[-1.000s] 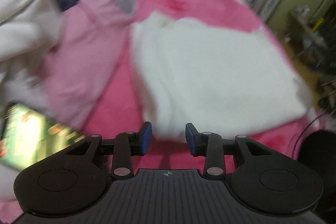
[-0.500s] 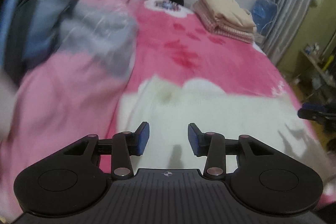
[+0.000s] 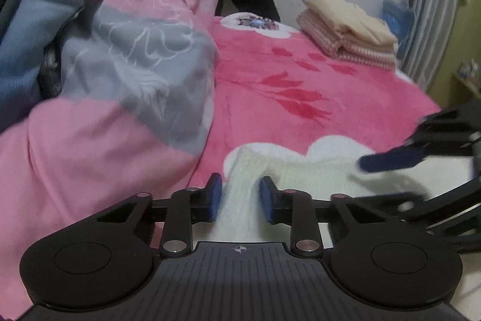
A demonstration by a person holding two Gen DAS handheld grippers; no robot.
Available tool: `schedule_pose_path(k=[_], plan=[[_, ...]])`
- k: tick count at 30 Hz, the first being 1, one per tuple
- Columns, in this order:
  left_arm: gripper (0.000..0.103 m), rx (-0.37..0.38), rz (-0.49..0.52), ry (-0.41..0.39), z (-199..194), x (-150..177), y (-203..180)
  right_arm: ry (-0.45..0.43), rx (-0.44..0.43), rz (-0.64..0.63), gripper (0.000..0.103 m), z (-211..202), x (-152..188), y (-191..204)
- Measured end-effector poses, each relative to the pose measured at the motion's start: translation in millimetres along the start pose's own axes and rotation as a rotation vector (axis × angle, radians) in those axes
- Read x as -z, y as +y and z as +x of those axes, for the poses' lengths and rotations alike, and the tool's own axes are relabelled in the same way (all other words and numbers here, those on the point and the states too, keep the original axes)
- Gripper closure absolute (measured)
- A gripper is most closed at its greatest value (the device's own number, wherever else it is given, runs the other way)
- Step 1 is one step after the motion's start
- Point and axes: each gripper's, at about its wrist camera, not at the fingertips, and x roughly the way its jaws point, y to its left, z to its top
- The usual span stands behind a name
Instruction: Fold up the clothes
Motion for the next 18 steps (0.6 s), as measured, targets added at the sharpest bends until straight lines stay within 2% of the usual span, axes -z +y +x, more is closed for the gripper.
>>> schedule_pose_path(k=[4,9,15,18], plan=[[0.087,0.034,-0.055,-0.028,-2.0,4.9,8.6,0.037,-0.019,-0.049,0.076,18.6,1.4,3.8],[0.091,0.059,-0.105,-0.062,-5.2,8.5,15.7,0.036,0.001,-0.070,0.098,21.0,-1.1,10.6],[0.093,0.086,-0.174,-0.119,-13.7,7.8,22.4,-0.040,0.123,-0.101,0.101,0.1,-10.0,20.8],[0.093,0.085,-0.196,-0.117,-11.5,5.7,24.1,-0.066,0.188,-0.126,0.101,-1.5,-17.4,22.2]])
